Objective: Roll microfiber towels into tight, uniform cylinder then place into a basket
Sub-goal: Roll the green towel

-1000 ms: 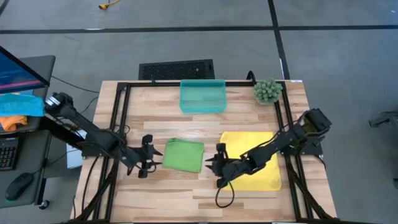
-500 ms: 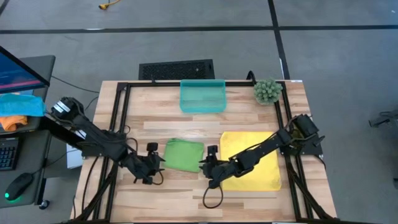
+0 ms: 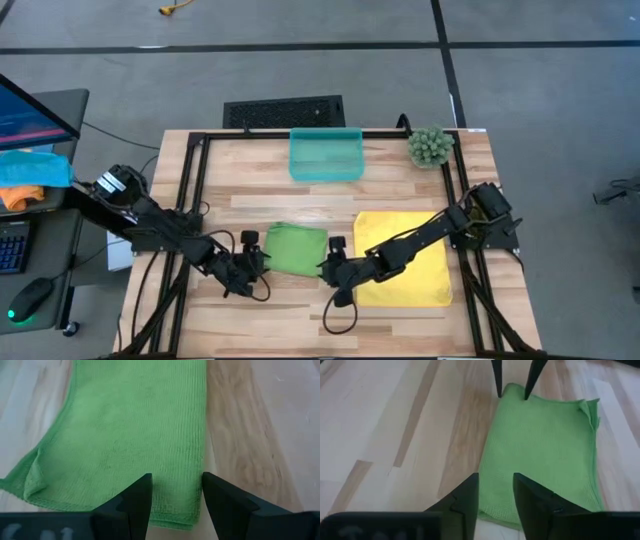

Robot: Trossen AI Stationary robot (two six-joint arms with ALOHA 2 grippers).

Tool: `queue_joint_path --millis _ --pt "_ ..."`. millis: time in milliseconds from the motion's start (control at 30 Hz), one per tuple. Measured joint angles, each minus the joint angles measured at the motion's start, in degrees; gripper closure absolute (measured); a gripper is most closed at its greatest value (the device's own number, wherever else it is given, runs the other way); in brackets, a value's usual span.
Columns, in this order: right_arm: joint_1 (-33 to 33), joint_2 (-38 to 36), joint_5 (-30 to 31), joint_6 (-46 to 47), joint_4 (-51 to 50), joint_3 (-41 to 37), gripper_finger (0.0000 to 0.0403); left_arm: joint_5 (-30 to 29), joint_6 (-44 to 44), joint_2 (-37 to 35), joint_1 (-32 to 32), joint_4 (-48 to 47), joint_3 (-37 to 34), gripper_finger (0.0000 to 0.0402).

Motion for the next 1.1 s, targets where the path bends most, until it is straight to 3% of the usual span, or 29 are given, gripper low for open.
queue_joint_path --millis 333,700,1100 --pt "-0.1 0.0 -3.2 0.0 0.0 0.0 0.0185 1.2 -2.1 0.0 0.2 -0.3 -0.6 0.0235" --pt "-0.7 7.0 -3.8 -1.6 4.0 0.2 0.019 2.8 -3.4 0.0 0.4 -1.3 -0.6 0.0235" --pt "-3.0 7.5 -6.2 2.8 2.4 0.2 0.0188 3.1 -3.6 0.0 0.6 -1.9 -0.7 0.0235"
